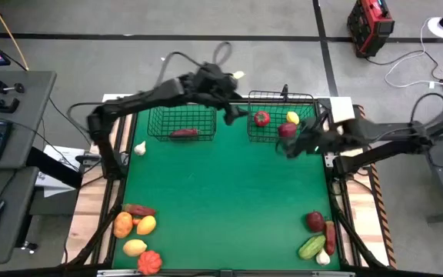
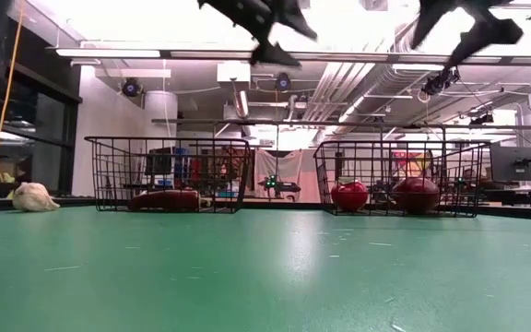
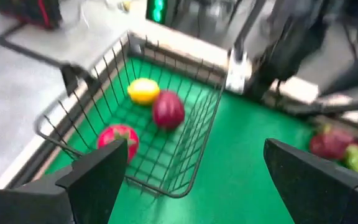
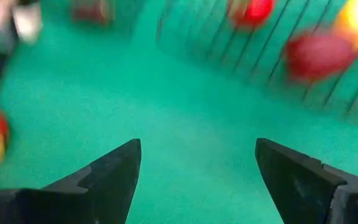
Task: Sort produce into baskets
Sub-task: Put the red apple in the right wire basket
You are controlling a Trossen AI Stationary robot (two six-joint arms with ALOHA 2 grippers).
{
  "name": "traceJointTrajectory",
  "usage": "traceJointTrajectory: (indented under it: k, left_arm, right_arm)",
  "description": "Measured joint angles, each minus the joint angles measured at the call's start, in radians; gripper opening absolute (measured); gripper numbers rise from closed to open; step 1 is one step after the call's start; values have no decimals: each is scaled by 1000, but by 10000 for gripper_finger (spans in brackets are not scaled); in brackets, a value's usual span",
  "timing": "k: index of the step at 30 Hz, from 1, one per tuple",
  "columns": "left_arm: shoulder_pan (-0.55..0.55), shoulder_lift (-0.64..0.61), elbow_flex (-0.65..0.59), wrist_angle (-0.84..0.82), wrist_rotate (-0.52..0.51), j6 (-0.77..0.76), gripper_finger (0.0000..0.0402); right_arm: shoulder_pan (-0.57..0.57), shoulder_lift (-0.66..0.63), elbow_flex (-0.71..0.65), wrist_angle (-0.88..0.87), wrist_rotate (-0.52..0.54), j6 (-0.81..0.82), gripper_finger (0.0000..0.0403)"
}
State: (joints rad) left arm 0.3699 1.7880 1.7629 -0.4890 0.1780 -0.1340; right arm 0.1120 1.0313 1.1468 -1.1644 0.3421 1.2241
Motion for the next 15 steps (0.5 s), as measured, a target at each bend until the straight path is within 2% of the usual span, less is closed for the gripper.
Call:
traceJointTrajectory:
  k: [6, 11, 15]
  left_arm:
    - [11, -247, -222, 164, 0, -90, 364]
    - [-7, -436, -383, 198, -6, -139, 364]
    - [-4, -543, -484, 198, -61, -183, 364]
  right_arm:
    - [147, 107, -93, 65, -266, 89, 309]
    - [262, 191, -141, 74, -529, 172, 309]
    - [340, 239, -193, 71, -715, 234, 309]
